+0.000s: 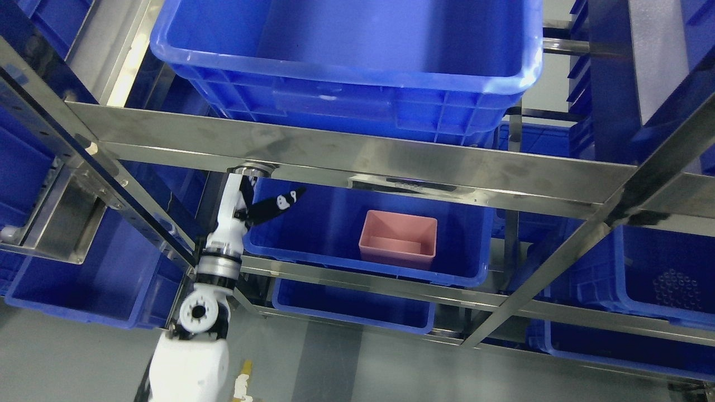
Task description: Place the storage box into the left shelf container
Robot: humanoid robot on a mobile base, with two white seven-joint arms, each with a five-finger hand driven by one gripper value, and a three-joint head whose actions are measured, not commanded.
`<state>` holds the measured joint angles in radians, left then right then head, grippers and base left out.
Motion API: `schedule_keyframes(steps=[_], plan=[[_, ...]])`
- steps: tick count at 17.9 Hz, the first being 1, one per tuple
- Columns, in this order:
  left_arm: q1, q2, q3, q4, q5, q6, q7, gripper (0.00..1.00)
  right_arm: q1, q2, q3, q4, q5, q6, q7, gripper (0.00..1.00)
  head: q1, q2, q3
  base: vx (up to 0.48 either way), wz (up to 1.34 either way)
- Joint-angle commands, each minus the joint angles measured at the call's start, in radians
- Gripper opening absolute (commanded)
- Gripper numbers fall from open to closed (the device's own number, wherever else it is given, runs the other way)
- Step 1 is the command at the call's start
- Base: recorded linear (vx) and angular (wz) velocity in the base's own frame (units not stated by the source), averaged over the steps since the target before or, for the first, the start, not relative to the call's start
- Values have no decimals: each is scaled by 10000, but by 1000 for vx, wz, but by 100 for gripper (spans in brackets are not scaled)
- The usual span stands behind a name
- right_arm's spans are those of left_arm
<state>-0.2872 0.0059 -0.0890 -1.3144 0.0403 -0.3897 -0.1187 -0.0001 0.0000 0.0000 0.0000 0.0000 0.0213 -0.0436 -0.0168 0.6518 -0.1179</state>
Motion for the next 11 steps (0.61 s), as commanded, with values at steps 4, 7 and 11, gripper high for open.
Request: schedule_keyframes(steps=[4,7,11], plan=[[2274,116,-644,-2855,242,-766,190,100,93,-175,-46,-175,15,2,6,100,0,0,0,0,0],[2259,116,-644,-2855,242,-597,221,100,93,-175,-46,-175,15,2,6,100,0,0,0,0,0],[2259,116,-629,-2855,242,-582,221,100,93,-175,-46,-175,15,2,6,100,0,0,0,0,0]])
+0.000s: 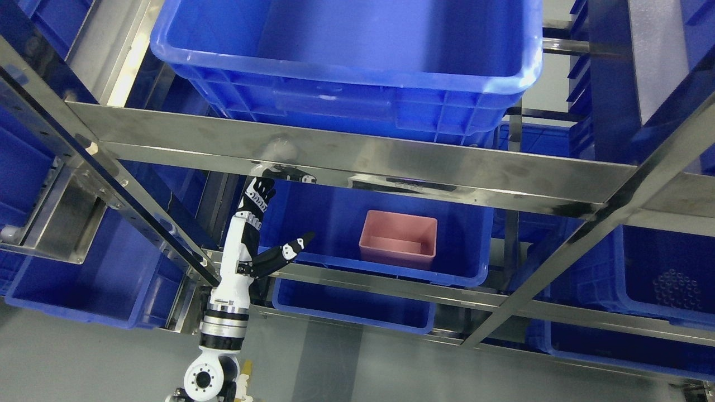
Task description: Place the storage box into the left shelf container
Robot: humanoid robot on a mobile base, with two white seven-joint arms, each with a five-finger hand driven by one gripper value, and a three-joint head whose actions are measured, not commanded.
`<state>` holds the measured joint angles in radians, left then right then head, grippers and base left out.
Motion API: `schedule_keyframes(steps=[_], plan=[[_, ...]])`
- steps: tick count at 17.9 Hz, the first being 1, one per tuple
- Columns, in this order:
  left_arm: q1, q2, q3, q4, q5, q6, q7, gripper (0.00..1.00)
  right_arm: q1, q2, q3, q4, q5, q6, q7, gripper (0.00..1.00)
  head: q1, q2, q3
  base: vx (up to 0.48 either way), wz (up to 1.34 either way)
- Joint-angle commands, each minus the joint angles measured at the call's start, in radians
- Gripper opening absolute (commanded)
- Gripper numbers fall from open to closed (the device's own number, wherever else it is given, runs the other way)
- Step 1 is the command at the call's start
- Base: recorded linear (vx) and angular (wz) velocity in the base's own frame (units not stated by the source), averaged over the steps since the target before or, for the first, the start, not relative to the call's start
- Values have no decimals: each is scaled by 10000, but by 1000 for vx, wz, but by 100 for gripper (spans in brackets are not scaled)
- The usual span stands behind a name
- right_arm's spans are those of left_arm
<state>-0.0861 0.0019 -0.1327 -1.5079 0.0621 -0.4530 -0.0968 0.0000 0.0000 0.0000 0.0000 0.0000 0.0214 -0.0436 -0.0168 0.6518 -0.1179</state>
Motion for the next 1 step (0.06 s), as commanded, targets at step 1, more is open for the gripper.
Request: schedule_keyframes(steps=[1], plan=[[248,155,-192,-905,39,51,2,100,92,-175,-46,-175,15,0,6,100,0,0,0,0,0]])
